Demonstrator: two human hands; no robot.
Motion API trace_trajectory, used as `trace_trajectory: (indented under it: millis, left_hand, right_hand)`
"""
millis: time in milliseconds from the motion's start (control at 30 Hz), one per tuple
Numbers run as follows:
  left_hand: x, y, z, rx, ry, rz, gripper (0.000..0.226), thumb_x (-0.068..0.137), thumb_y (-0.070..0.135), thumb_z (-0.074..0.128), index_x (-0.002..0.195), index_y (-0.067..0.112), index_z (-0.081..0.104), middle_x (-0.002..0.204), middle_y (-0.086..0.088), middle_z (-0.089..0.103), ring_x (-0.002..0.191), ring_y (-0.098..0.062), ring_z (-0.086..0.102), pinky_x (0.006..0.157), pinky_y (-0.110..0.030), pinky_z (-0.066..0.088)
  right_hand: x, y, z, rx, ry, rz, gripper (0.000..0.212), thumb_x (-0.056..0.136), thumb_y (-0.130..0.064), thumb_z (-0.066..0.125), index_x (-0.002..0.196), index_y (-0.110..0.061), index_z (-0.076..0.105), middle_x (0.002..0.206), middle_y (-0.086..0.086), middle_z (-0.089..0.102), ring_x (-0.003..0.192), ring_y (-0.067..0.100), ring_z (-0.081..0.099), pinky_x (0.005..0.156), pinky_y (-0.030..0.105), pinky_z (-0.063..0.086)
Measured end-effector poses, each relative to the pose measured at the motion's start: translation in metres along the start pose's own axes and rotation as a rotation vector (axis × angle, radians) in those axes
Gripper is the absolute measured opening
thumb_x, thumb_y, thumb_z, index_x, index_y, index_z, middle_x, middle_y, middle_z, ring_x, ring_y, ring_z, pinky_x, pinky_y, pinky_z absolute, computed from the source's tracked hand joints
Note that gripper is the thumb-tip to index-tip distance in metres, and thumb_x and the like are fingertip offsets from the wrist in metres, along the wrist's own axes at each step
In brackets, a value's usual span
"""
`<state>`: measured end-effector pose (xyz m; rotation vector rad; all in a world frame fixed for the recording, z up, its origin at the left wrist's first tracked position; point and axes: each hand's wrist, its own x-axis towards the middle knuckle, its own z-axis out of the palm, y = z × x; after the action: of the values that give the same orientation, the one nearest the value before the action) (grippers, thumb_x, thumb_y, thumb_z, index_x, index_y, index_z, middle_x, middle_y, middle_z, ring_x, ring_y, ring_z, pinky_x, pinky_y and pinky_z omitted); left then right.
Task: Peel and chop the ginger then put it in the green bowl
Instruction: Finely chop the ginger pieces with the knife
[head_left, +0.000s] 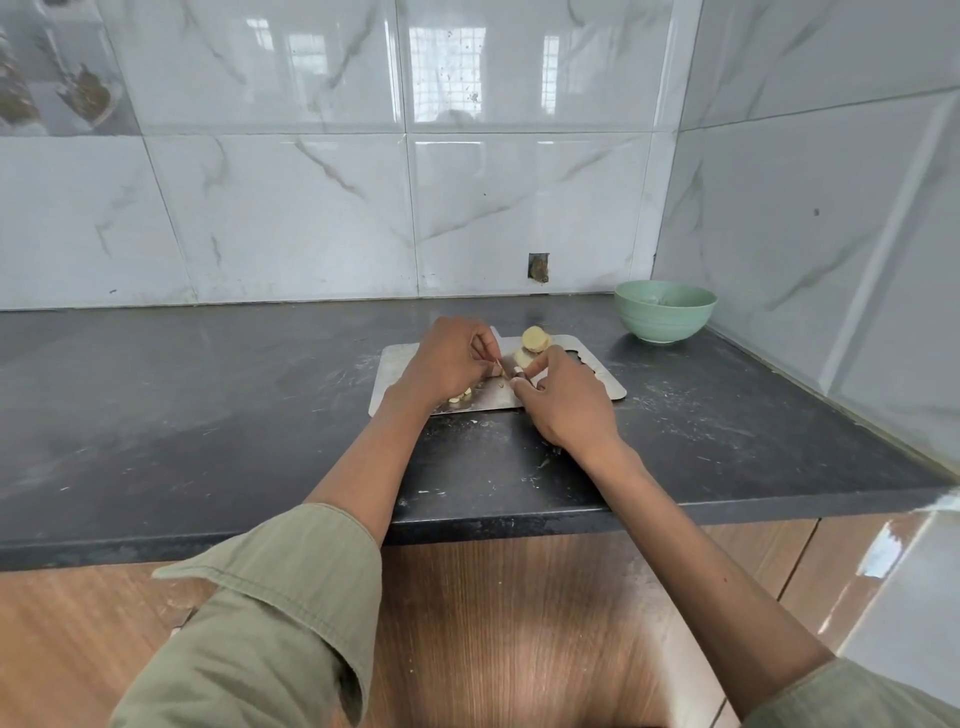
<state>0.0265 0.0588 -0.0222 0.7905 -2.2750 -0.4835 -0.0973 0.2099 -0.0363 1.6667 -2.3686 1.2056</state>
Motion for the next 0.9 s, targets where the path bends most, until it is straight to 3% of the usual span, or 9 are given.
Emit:
trace_trajectory:
  millis: [100, 167, 233, 333, 500, 700, 900]
  left_hand:
    - [0.000, 0.001, 0.002, 0.012, 0.028, 0.066, 0.044, 0.071, 0.006, 0.090, 0.105, 0.024, 0.069, 0.092, 0.001, 0.065, 0.084, -0.017, 0.064, 0.073, -0.032, 0.054]
    - [0.002, 0.004, 0.004, 0.055, 0.022, 0.142, 0.056, 0.068, 0.010, 0.093, 0.115, 0.031, 0.069, 0.104, 0.002, 0.054, 0.096, -0.016, 0.057, 0.082, -0.027, 0.051]
    - [0.004, 0.010, 0.007, 0.099, 0.017, 0.224, 0.052, 0.069, 0.010, 0.092, 0.110, 0.036, 0.073, 0.107, 0.005, 0.049, 0.102, -0.014, 0.051, 0.087, -0.027, 0.047]
    - [0.005, 0.017, 0.010, 0.192, -0.010, 0.310, 0.036, 0.073, 0.012, 0.090, 0.094, 0.038, 0.077, 0.102, 0.012, 0.056, 0.101, -0.012, 0.049, 0.091, -0.037, 0.046]
    - [0.006, 0.016, 0.011, 0.237, -0.043, 0.308, 0.033, 0.075, 0.012, 0.087, 0.089, 0.037, 0.072, 0.096, 0.016, 0.061, 0.097, -0.014, 0.053, 0.094, -0.047, 0.045]
    - [0.003, 0.014, 0.011, 0.363, -0.027, 0.256, 0.024, 0.084, 0.015, 0.079, 0.094, 0.031, 0.065, 0.103, 0.013, 0.055, 0.106, -0.013, 0.043, 0.089, -0.041, 0.037]
    - [0.003, 0.012, 0.011, 0.364, 0.009, 0.228, 0.022, 0.084, 0.022, 0.081, 0.097, 0.028, 0.065, 0.105, 0.009, 0.054, 0.112, -0.017, 0.044, 0.086, -0.039, 0.034]
  right_hand:
    - [-0.002, -0.001, -0.001, -0.013, 0.021, 0.003, 0.024, 0.094, -0.040, 0.062, 0.107, -0.019, 0.060, 0.099, 0.003, 0.068, 0.100, 0.028, 0.061, 0.078, 0.038, 0.044]
    - [-0.003, -0.001, -0.002, -0.020, 0.039, -0.004, 0.023, 0.094, -0.039, 0.062, 0.105, -0.019, 0.060, 0.099, 0.004, 0.068, 0.099, 0.029, 0.060, 0.079, 0.040, 0.047]
    - [-0.004, -0.001, -0.003, -0.033, 0.053, -0.018, 0.023, 0.093, -0.038, 0.061, 0.104, -0.018, 0.058, 0.098, 0.005, 0.068, 0.099, 0.029, 0.059, 0.076, 0.040, 0.047]
    - [-0.004, 0.000, -0.003, -0.054, 0.074, -0.029, 0.022, 0.094, -0.037, 0.060, 0.105, -0.018, 0.057, 0.100, 0.006, 0.067, 0.101, 0.030, 0.058, 0.072, 0.039, 0.042]
    - [-0.005, -0.001, -0.004, -0.060, 0.086, -0.026, 0.021, 0.093, -0.036, 0.060, 0.106, -0.020, 0.057, 0.099, 0.004, 0.068, 0.100, 0.029, 0.058, 0.071, 0.037, 0.038]
    - [-0.009, -0.005, -0.009, -0.046, 0.147, -0.028, 0.016, 0.085, -0.039, 0.066, 0.095, -0.028, 0.059, 0.095, -0.002, 0.065, 0.090, 0.025, 0.056, 0.069, 0.035, 0.038]
    - [-0.012, -0.009, -0.014, -0.057, 0.188, -0.028, 0.017, 0.084, -0.041, 0.070, 0.090, -0.028, 0.062, 0.081, -0.006, 0.061, 0.080, 0.023, 0.052, 0.065, 0.035, 0.037]
